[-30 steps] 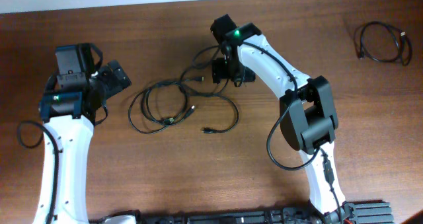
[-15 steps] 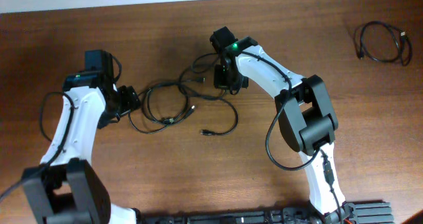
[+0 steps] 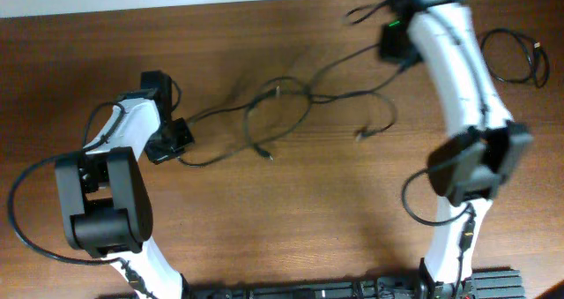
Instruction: Untangle cables
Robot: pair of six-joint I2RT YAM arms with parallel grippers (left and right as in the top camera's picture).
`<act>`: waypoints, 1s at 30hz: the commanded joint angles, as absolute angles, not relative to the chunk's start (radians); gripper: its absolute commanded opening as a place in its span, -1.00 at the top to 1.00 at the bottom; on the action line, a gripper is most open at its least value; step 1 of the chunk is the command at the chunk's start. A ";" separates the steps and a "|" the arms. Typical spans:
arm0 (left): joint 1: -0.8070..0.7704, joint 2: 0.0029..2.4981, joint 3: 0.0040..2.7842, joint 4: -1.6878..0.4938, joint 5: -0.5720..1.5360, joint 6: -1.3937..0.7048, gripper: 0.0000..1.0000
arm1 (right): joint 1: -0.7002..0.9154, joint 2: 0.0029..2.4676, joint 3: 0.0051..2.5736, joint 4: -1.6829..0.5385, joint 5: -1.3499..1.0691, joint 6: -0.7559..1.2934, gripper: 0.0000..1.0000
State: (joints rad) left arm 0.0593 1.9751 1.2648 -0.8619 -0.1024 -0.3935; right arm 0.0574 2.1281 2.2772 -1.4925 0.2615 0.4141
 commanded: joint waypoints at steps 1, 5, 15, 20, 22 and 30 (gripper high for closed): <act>0.172 2.059 1.227 -0.845 -0.287 -0.397 1.00 | -0.147 2.012 2.397 -1.539 0.378 0.396 0.92; 0.320 2.059 1.227 -0.808 -0.284 -0.397 1.00 | -0.348 1.929 2.436 -1.575 0.344 0.352 0.92; 0.362 2.059 1.227 -0.789 -0.145 -0.395 1.00 | -0.569 1.905 2.409 -1.631 0.353 0.424 0.92; 0.349 2.059 1.227 -0.779 -0.113 -0.395 1.00 | -0.839 1.905 2.399 -1.652 0.303 0.427 0.92; 0.349 2.059 1.227 -0.772 -0.088 -0.396 1.00 | -0.901 1.905 2.363 -1.629 0.214 0.397 0.92; 0.349 2.059 1.227 -0.771 -0.046 -0.396 1.00 | -0.834 1.906 1.787 -1.307 0.121 0.397 0.92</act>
